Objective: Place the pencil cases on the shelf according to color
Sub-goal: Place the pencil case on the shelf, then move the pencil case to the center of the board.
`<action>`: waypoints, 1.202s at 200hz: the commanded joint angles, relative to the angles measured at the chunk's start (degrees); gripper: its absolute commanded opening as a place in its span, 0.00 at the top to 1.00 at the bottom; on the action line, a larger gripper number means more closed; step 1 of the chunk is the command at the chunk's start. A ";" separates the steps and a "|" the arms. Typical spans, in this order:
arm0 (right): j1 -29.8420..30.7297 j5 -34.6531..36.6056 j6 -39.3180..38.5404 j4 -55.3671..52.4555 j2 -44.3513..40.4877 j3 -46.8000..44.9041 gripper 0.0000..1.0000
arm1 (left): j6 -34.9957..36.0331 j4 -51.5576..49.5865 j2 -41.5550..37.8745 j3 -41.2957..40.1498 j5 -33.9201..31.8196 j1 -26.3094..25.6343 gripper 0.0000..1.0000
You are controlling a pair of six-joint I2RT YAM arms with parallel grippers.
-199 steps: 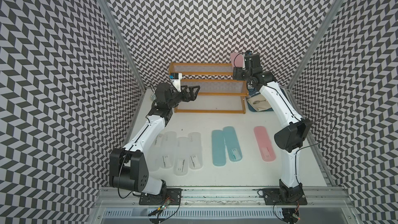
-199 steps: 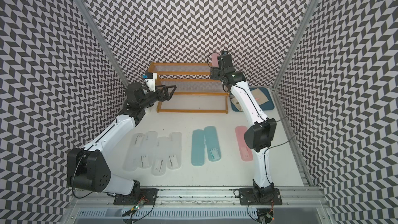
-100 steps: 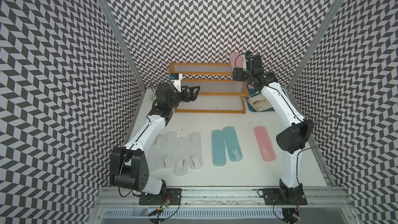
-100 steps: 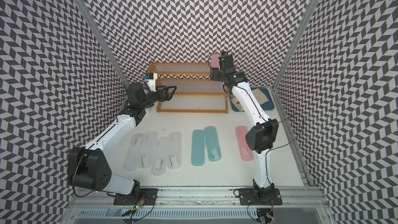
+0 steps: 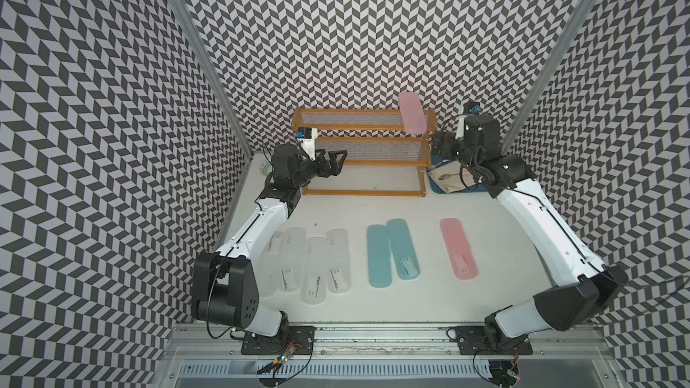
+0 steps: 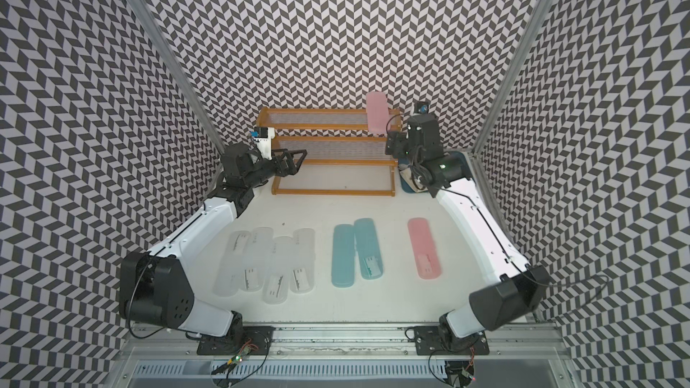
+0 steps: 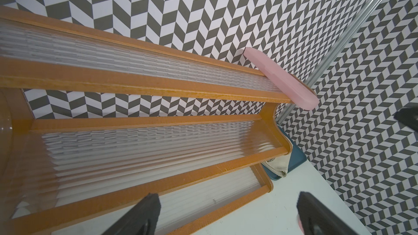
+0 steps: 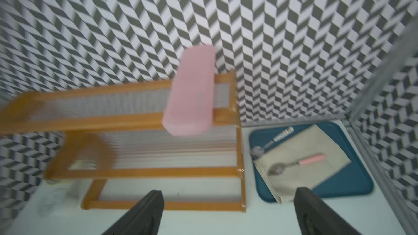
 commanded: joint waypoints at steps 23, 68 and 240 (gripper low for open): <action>-2.23 -4.65 6.99 8.76 -9.97 -26.64 0.03 | 2.67 0.26 0.21 -0.59 -1.43 -2.91 0.01; -2.77 -0.33 13.43 3.92 -8.50 -38.54 0.02 | 1.04 2.65 0.49 -1.31 1.23 -3.55 0.01; -8.70 -16.33 11.14 7.48 4.96 -45.16 0.10 | 2.40 0.55 2.07 -0.27 -0.46 -3.91 0.01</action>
